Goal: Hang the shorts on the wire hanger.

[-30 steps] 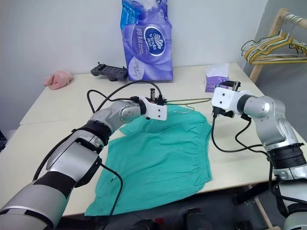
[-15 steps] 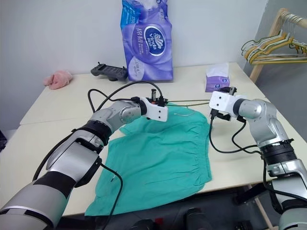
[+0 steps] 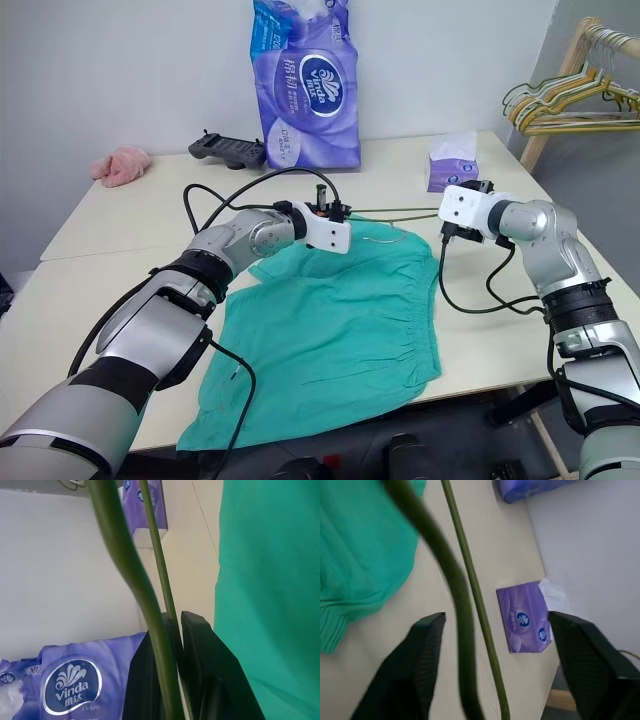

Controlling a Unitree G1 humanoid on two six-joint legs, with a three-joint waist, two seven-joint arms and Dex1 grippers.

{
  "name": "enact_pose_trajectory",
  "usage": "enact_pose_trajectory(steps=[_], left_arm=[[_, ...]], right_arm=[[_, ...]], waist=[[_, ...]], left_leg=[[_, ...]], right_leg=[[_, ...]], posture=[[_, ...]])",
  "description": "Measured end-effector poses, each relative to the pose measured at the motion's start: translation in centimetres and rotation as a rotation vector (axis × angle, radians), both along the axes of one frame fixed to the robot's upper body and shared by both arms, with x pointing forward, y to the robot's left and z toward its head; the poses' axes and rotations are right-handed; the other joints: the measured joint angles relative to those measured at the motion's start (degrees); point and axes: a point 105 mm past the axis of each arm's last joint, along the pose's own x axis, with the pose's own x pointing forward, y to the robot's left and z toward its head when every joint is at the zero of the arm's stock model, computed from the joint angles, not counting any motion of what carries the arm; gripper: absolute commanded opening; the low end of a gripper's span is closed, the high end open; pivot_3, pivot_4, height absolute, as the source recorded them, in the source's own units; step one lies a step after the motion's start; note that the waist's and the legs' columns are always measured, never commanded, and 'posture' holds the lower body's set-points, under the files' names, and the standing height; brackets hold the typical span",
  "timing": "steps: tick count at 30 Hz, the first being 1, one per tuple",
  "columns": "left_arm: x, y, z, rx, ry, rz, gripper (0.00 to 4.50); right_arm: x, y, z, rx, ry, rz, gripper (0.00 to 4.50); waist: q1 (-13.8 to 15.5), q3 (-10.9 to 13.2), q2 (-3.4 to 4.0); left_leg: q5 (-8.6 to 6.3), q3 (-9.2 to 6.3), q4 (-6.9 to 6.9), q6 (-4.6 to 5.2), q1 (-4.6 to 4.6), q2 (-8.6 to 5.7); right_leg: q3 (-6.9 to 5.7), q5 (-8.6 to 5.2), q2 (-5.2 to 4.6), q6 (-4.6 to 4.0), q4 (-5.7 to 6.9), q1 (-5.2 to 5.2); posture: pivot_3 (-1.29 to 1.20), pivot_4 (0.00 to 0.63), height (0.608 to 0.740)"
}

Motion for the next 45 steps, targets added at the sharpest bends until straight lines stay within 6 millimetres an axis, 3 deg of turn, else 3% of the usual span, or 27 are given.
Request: enact_pose_trajectory(steps=[7, 12, 20, 34, 37, 41, 45], left_arm=[[0.0, 0.0, 0.0, -0.003, 0.000, -0.001, 0.00], [-0.1, -0.1, 0.0, 0.003, 0.006, -0.009, 0.00], [-0.1, -0.1, 0.0, 0.003, 0.012, -0.006, 0.00], [-0.7, 0.4, 0.5, -0.054, 0.084, -0.035, 4.38], [-1.0, 1.8, 0.4, -0.039, 0.096, -0.035, 4.46], [-1.6, 3.9, 0.4, -0.062, 0.121, -0.035, 4.46], [-2.4, 4.4, 0.6, -0.187, 0.183, -0.050, 4.46]], right_arm=[[-0.2, 0.6, -0.2, -0.083, -0.029, 0.051, 0.04], [-0.5, 0.6, 0.0, -0.278, -0.104, 0.123, 0.04], [-0.4, 0.7, -0.1, -0.308, -0.129, 0.134, 0.04], [-0.3, 0.7, 0.0, -0.242, -0.136, 0.121, 0.00], [-0.4, -0.4, -0.4, -0.232, -0.118, 0.091, 0.00], [-1.0, -3.4, -1.0, -0.219, -0.076, 0.017, 0.00], [-2.1, -6.4, -1.5, -0.182, -0.015, -0.060, 0.00]], waist=[[0.00, 0.00, 0.00], [0.02, 0.00, 0.00], [0.01, 0.00, -0.01], [0.02, 0.00, 0.00], [0.02, 0.00, 0.00], [0.31, 0.00, -0.01], [0.80, 0.00, 0.00]], left_leg=[[0.00, 0.01, 0.00, 0.00, 0.00, 0.00], [0.00, 0.05, 0.00, 0.00, -0.02, 0.00], [0.00, 0.06, 0.00, 0.00, -0.03, 0.00], [0.00, 0.06, -0.01, 0.00, -0.02, 0.01], [0.00, 0.05, -0.01, 0.00, -0.03, 0.01], [0.00, 0.06, 0.02, 0.01, -0.05, 0.00], [0.00, 0.07, 0.05, 0.01, -0.04, 0.01]], right_leg=[[0.01, 0.00, 0.00, 0.00, 0.00, 0.00], [0.04, 0.00, 0.00, 0.00, 0.02, -0.06], [0.05, 0.00, 0.00, 0.00, 0.03, -0.06], [0.06, 0.00, 0.00, 0.00, 0.04, -0.08], [0.06, 0.00, 0.00, 0.00, 0.04, -0.08], [0.07, 0.00, 0.00, -0.01, 0.03, -0.07], [0.07, 0.00, -0.01, -0.01, 0.04, -0.05]], posture=[[-0.13, 0.034, 0.740], [-0.13, 0.039, 0.740], [-0.12, 0.038, 0.740], [-0.11, 0.041, 0.740], [-0.11, 0.044, 0.740], [-0.10, 0.046, 0.740], [-0.10, 0.050, 0.740]])
